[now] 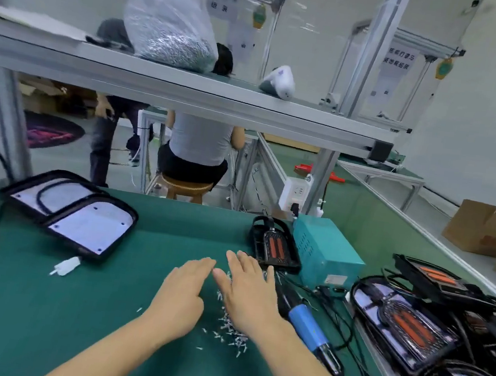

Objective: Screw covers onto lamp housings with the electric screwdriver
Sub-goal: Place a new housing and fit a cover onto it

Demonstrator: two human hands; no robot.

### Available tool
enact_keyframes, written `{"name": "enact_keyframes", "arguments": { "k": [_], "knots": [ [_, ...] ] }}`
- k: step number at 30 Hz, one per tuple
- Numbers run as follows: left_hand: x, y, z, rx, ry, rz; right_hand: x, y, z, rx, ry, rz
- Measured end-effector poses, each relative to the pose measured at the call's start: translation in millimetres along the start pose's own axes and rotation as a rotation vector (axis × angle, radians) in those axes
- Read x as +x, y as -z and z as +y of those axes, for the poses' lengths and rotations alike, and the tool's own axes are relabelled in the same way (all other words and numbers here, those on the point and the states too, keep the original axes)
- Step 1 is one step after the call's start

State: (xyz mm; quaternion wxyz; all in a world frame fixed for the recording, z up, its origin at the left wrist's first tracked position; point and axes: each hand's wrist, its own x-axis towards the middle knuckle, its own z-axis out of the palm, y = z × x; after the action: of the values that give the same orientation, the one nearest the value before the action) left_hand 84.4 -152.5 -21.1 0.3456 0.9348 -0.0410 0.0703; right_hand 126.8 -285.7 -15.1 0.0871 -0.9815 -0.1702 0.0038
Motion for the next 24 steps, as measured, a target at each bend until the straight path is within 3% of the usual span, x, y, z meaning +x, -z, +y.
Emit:
{"name": "enact_keyframes", "arguments": {
  "k": [7, 16, 24],
  "knots": [
    [-24, 57, -67, 0.215, 0.119, 0.147, 26, -32, -90, 0.030, 0.153, -0.086],
    [-30, 109, -151, 0.817, 0.236, 0.204, 34, -61, -151, 0.042, 0.210, -0.156],
    [-13, 138, -181, 0.954, 0.120, 0.161, 45, -66, -183, 0.212, 0.196, -0.209]
  ]
}}
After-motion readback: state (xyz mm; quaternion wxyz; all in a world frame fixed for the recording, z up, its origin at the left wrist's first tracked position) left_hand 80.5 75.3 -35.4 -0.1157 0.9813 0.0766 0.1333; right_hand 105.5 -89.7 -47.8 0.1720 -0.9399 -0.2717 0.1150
